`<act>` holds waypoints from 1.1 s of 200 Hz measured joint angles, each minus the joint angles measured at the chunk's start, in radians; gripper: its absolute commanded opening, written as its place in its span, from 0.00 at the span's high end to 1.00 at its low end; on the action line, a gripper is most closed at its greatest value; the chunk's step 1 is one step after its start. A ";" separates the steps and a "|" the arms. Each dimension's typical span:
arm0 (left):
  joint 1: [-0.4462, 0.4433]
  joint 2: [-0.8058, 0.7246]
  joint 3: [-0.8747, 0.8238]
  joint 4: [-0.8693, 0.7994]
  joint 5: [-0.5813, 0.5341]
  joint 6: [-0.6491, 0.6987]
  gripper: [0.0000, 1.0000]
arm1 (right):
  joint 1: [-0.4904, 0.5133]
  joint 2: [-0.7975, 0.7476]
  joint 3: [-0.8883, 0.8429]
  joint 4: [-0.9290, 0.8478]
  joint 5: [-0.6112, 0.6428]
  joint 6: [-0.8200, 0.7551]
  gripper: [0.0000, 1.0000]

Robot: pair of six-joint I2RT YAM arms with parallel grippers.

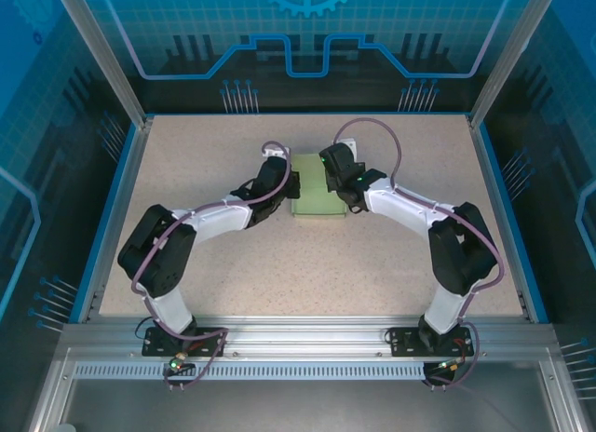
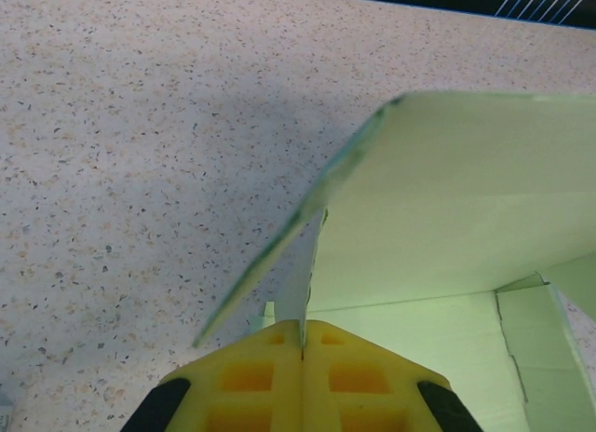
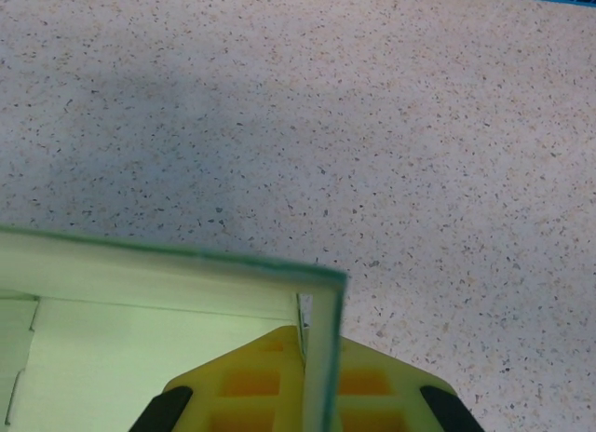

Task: Fold the paper box

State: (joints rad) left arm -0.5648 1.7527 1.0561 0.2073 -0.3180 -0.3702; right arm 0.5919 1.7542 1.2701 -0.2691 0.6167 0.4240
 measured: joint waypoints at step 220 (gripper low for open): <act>-0.109 0.000 -0.203 0.292 -0.166 -0.003 1.00 | 0.029 -0.090 -0.336 0.404 0.025 0.128 1.00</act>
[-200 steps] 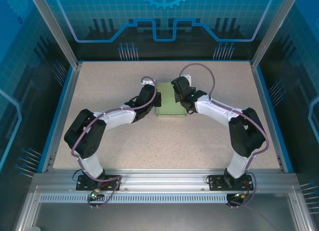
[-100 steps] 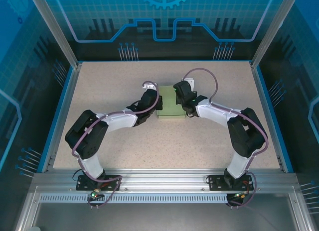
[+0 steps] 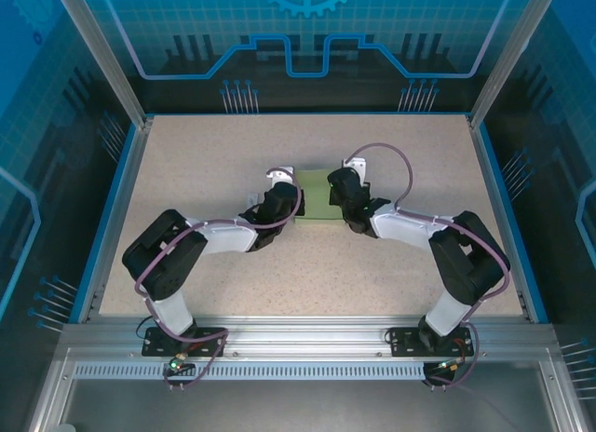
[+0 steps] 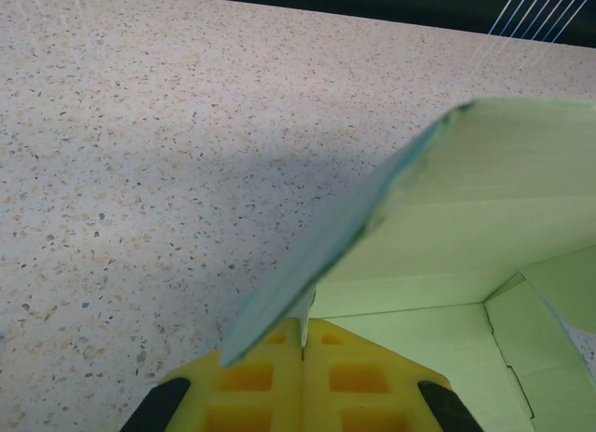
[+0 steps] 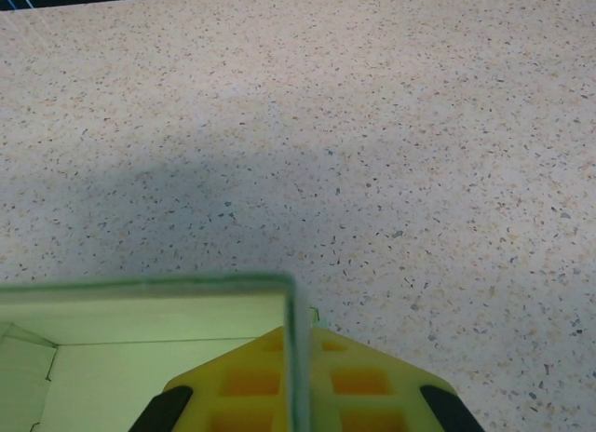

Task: Fold the paper box

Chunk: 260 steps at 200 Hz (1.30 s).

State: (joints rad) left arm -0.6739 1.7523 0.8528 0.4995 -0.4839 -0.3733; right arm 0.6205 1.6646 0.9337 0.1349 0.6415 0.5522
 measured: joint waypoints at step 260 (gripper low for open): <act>-0.047 -0.016 -0.259 0.252 -0.017 0.039 0.82 | 0.127 -0.051 -0.332 0.432 0.141 -0.055 0.99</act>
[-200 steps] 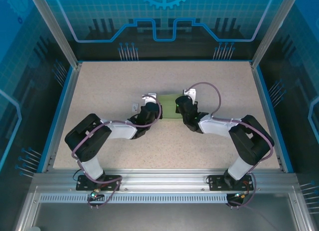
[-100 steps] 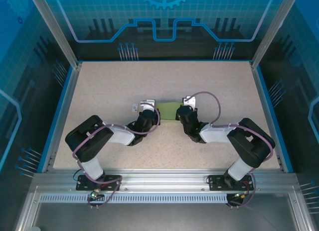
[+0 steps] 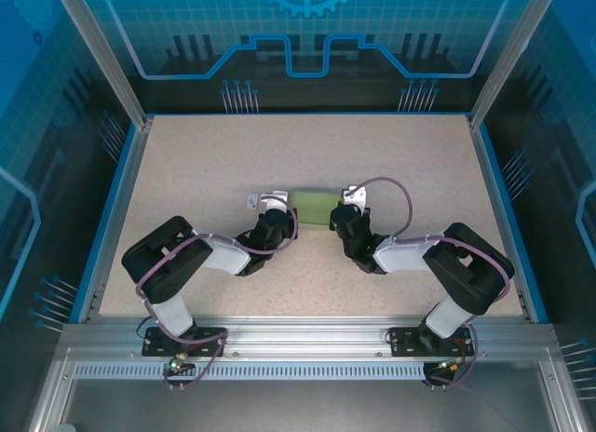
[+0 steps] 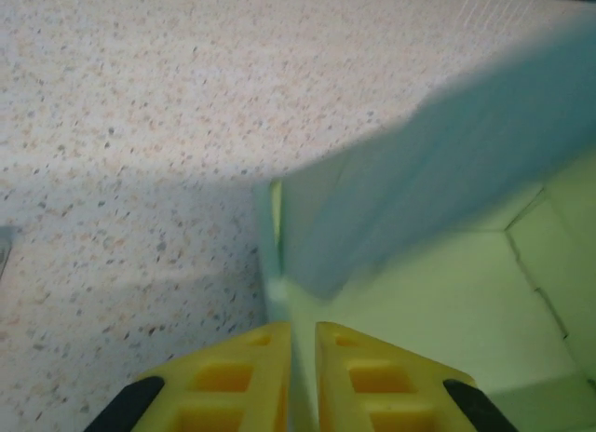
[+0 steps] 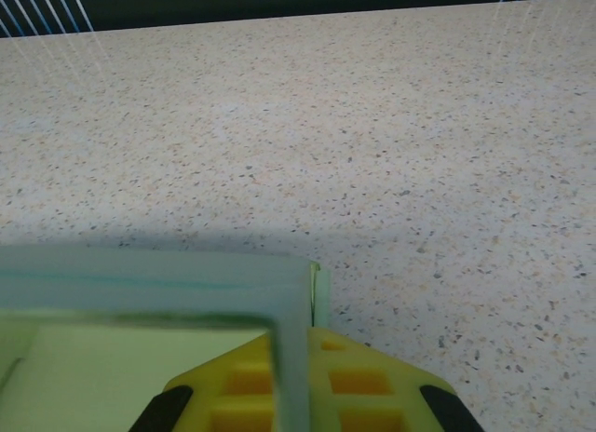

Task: Fold the paper box

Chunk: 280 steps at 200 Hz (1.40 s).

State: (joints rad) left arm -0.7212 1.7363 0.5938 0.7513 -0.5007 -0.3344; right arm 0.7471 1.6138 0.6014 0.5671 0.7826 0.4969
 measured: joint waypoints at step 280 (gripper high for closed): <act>0.127 0.049 0.878 -1.096 0.375 0.287 0.34 | 0.008 0.003 0.016 -0.035 0.048 -0.046 0.99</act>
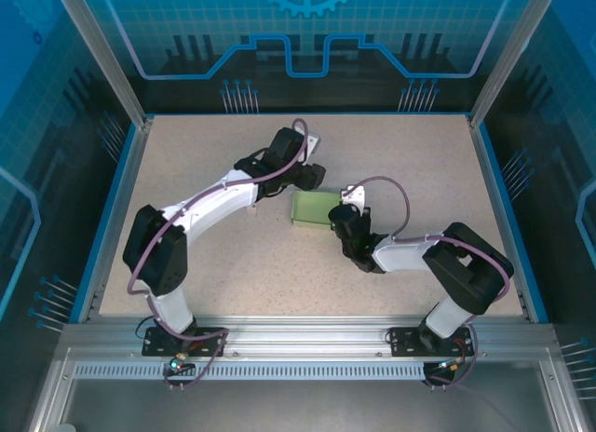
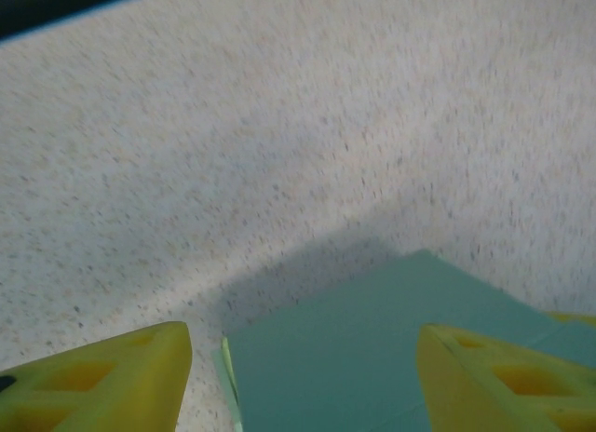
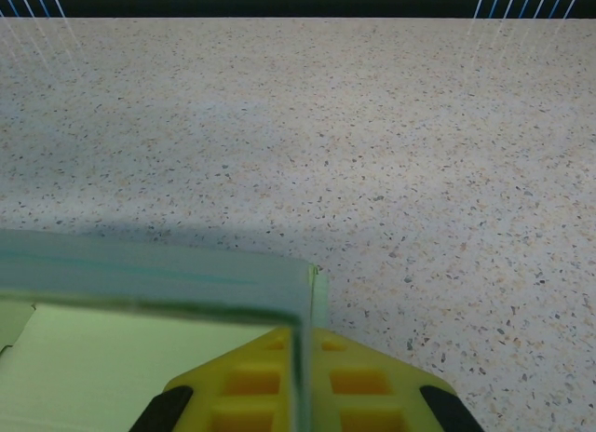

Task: Fold the paper box

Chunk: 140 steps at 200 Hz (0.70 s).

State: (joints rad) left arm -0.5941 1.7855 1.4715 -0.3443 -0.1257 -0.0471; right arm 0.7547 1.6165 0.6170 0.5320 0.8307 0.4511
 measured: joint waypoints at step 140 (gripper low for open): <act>-0.002 0.043 -0.018 -0.114 0.150 0.003 0.36 | 0.000 -0.018 -0.001 -0.064 -0.001 -0.019 0.83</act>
State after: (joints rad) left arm -0.5957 1.8282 1.4540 -0.4587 0.0242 -0.0437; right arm 0.7547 1.5990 0.6159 0.4683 0.8295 0.4320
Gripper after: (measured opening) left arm 0.640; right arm 0.148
